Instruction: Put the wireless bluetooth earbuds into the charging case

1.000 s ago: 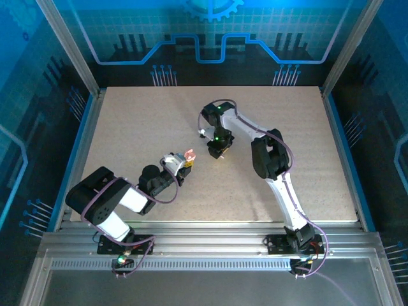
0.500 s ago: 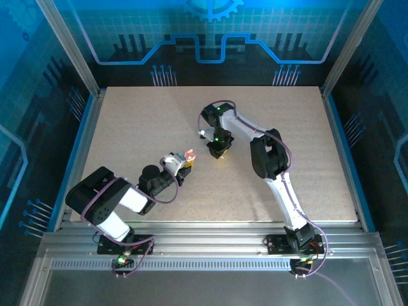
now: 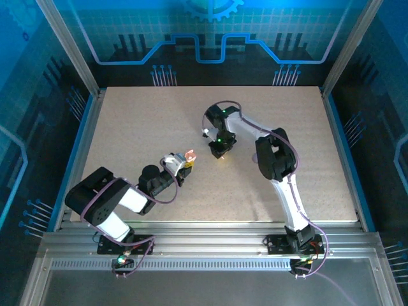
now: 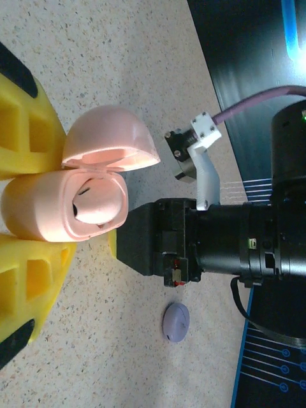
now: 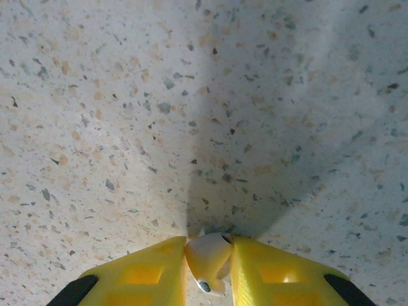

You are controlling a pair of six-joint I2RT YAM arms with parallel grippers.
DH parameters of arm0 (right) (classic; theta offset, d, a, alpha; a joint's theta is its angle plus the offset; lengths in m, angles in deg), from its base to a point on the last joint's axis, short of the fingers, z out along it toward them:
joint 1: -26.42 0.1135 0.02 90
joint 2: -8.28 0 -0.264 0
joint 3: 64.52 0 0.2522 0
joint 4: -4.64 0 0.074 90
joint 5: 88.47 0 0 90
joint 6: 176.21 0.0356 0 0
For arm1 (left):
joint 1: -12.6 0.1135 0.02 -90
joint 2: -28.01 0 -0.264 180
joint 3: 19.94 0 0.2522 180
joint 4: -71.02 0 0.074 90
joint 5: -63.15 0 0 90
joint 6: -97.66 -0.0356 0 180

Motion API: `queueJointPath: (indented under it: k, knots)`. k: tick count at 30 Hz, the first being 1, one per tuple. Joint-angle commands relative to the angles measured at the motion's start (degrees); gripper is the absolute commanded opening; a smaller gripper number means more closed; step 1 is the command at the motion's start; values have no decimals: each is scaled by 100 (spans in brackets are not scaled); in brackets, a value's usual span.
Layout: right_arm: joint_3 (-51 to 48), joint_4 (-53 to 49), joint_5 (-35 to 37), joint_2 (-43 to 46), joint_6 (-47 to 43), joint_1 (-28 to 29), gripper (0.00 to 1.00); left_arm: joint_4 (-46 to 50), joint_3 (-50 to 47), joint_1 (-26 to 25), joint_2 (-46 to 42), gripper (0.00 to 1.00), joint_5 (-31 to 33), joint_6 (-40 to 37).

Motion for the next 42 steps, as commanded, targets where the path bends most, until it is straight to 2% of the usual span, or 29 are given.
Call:
queueJointPath:
  k: [1,9,15,21,30,36,42]
  knots:
    - [-623,835,-621,714,530,-90,24,87,44,-39,-264,16,-207,-38]
    - [-2431,2324,-1191,2311,1491,-40,25,847,98,-389,-887,15,-134,-166]
    - [-3401,3106,-1168,3445,2136,91,24,1419,119,-665,-1331,15,33,-245]
    - [-4138,3791,-1023,4440,2746,448,23,1372,103,-859,-1438,14,254,-76]
    - [-4682,4265,-572,5252,3435,1154,24,1355,141,-1129,-1443,14,421,-72]
    - [-4951,4469,-257,5563,3743,1364,24,1331,132,-1163,-1527,14,496,-12]
    - [-5103,4746,-237,5604,3936,1465,24,1225,117,-1177,-1579,13,531,100]
